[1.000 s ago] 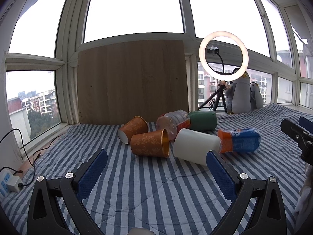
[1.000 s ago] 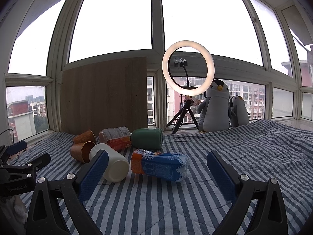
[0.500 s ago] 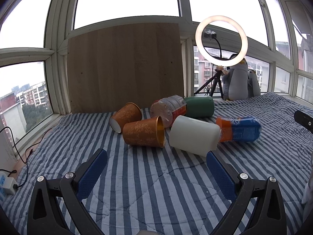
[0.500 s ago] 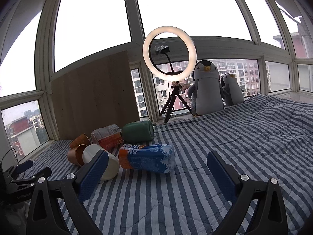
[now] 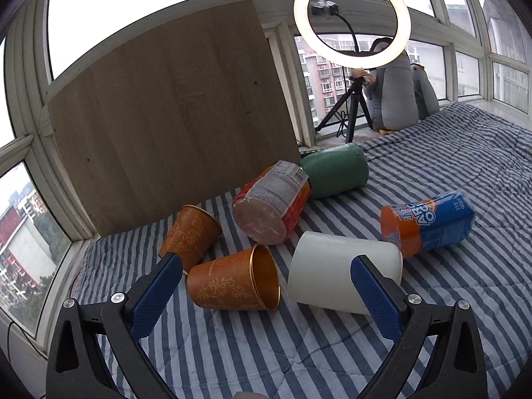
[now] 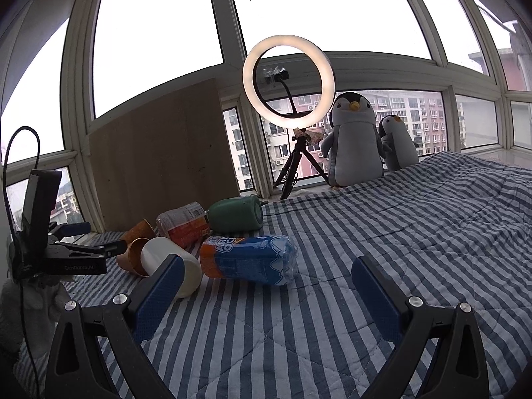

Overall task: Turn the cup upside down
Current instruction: 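Move the left tool down toward the lying orange-labeled plastic jar, then close the left tool's fingers around the orange-labeled jar's body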

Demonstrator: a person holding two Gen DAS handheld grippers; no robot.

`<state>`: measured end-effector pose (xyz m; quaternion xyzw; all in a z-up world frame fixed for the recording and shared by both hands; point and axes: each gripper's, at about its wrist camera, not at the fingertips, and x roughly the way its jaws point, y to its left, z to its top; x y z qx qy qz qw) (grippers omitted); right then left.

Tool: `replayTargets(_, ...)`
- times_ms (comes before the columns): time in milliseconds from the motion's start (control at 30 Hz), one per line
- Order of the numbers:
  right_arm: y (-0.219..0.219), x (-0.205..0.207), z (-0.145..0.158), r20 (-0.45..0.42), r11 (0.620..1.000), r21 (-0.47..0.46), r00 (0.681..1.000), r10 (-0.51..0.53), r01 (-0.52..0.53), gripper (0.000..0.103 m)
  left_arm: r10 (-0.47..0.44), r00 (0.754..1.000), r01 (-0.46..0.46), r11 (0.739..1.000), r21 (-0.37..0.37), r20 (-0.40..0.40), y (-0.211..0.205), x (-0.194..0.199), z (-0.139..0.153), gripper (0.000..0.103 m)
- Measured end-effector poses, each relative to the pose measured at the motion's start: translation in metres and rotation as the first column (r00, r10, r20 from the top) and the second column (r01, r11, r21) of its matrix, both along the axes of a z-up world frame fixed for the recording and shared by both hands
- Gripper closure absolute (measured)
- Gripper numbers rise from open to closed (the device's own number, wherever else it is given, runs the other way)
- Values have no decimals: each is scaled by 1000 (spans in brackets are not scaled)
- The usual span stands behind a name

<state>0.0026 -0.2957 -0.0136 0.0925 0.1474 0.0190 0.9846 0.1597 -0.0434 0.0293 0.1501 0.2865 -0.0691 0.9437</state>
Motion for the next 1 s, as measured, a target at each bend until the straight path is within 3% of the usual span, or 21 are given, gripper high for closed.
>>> replayTargets(267, 4, 1, 1, -17, 1000, -29, 1000, 8, -9, 2, -27, 982, 17, 998, -58, -185, -11, 110, 7, 1)
replayTargets(400, -1, 11, -2, -82, 1000, -14, 996, 27, -28, 2, -19, 972, 30, 999, 41, -235, -23, 147, -5, 1)
replayTargets(600, -13, 29, -5, -205, 997, 6, 976, 71, -71, 2, 23, 941, 13, 994, 106, -338, -26, 187, -30, 1)
replayTargets(733, -22, 26, -1, -196, 999, -18, 980, 37, -42, 2, 44, 921, 5, 992, 126, -387, -31, 206, -42, 1)
replayTargets(1000, -27, 25, -3, -196, 1000, -13, 980, 22, -25, 2, 33, 913, 37, 986, 163, -407, -47, 205, -57, 2)
